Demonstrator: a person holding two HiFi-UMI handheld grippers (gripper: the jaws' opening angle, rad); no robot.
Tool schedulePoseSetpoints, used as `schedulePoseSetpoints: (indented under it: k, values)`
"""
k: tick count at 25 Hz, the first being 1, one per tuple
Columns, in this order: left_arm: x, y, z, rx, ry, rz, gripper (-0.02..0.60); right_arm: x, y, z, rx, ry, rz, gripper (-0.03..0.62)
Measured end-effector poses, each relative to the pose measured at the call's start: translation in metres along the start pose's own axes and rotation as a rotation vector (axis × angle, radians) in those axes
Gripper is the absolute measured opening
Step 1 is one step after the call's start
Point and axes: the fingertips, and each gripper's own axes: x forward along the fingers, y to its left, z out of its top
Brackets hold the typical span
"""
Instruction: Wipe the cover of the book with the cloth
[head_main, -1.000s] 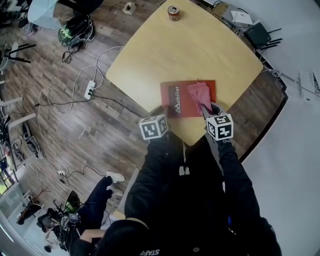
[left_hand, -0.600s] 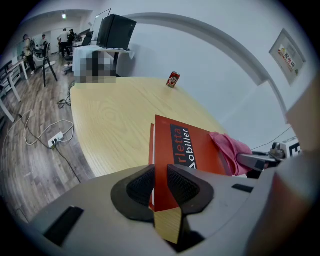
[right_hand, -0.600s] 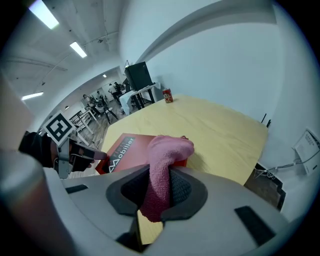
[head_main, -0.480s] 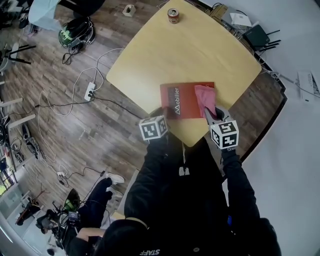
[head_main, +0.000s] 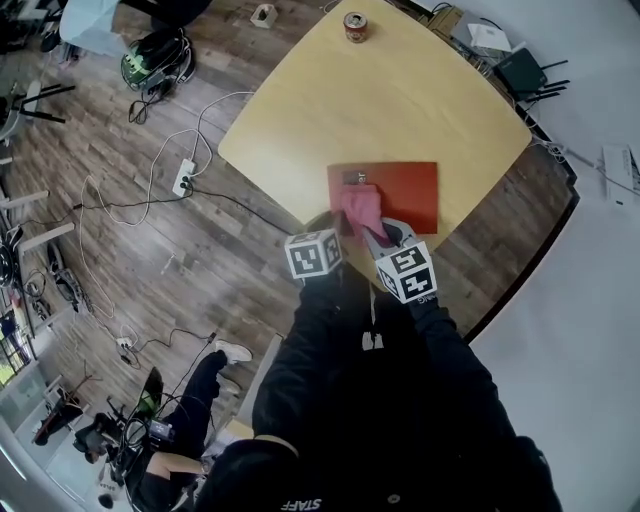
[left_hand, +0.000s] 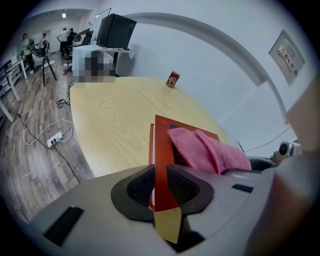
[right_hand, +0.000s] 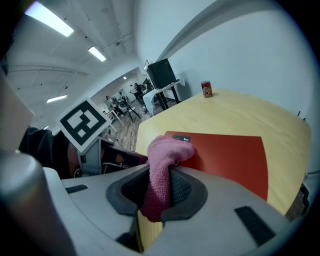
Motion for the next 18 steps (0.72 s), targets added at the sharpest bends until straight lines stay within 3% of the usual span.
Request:
schedulePoseSetpoints:
  k: [6,18]
  values:
    - [0.002,0.000,0.002,-0.001,0.002,-0.002,0.100,0.018,-0.004,-0.028,0.025,0.075,-0.010,0.081]
    - [0.001,0.001,0.000,0.006,0.002,0.000,0.101,-0.013,-0.042,-0.050,0.037,0.095,-0.073,0.081]
